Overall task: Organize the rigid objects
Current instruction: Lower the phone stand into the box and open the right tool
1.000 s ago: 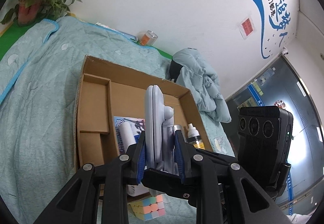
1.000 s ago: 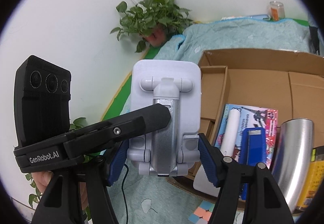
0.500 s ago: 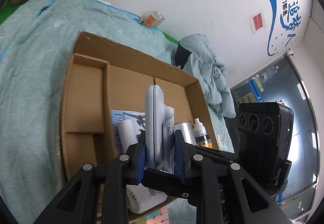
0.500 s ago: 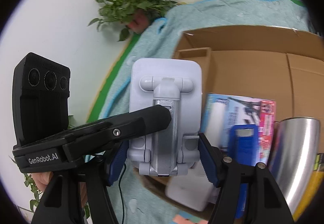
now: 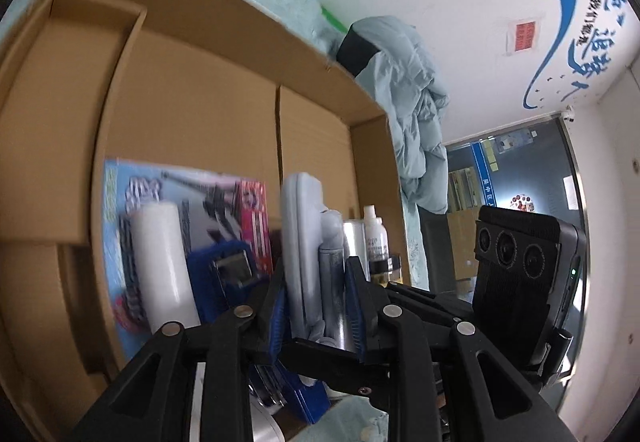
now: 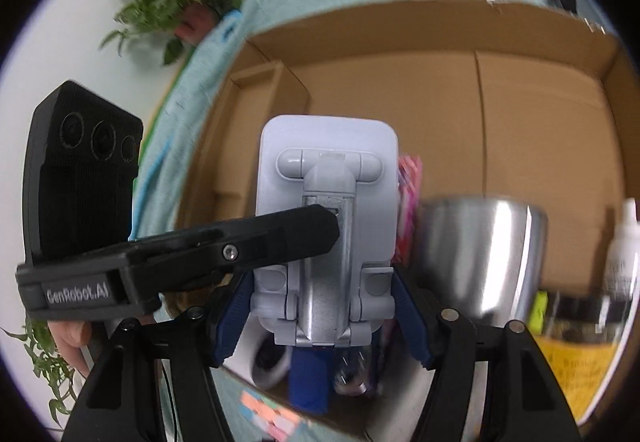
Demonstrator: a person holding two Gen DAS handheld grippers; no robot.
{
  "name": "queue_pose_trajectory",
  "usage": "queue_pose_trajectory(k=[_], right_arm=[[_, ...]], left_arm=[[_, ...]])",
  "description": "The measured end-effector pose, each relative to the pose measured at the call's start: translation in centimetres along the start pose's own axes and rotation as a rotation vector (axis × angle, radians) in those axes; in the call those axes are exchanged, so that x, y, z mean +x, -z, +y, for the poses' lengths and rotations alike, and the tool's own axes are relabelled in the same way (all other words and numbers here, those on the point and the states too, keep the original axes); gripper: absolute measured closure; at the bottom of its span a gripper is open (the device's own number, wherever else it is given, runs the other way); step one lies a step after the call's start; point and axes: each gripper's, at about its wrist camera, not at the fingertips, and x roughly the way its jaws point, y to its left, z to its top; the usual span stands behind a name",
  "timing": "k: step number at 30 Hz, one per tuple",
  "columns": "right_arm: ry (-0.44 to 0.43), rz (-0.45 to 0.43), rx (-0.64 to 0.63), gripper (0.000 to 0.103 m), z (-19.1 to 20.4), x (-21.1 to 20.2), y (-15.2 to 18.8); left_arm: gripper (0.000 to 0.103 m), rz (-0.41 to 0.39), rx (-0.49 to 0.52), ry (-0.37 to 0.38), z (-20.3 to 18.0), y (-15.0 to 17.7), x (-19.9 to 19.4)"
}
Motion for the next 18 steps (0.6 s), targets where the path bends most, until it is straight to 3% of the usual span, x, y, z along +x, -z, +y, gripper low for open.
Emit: queue_pose_trajectory(k=[4, 6, 8, 12, 15, 16, 18], right_arm=[[-0.015, 0.039, 0.005, 0.037, -0.2, -0.3, 1.3], [-0.02, 0.051, 0.007, 0.036, -0.1, -0.6, 1.8], [0.003, 0.027, -0.005, 0.035, 0.3, -1.2, 2.4], [0.014, -0.045, -0.039, 0.032, 1.0, -3.6, 4.5], [-0.015, -0.155, -0.115, 0.021, 2.2, -6.4, 7.6], [0.007, -0.202, -0.151, 0.021, 2.8, -7.2, 8.8], [0.058, -0.304, -0.226, 0.02, 3.9, -8.0, 11.8]], left_arm=[[0.065, 0.019, -0.032, 0.006, -0.2, 1.0, 0.8], [0.054, 0.004, 0.01, -0.048, -1.4, 1.3, 0.6], [0.023, -0.035, 0.036, -0.103, -2.4, 1.6, -0.2], [0.019, -0.142, 0.12, -0.161, -4.8, 3.2, -3.6], [0.011, -0.279, 0.257, -0.361, -7.4, 6.3, -6.7], [0.0, -0.33, 0.296, -0.432, -8.0, 7.8, -7.7], [0.001, -0.404, 0.349, -0.484, -8.4, 10.9, -9.2]])
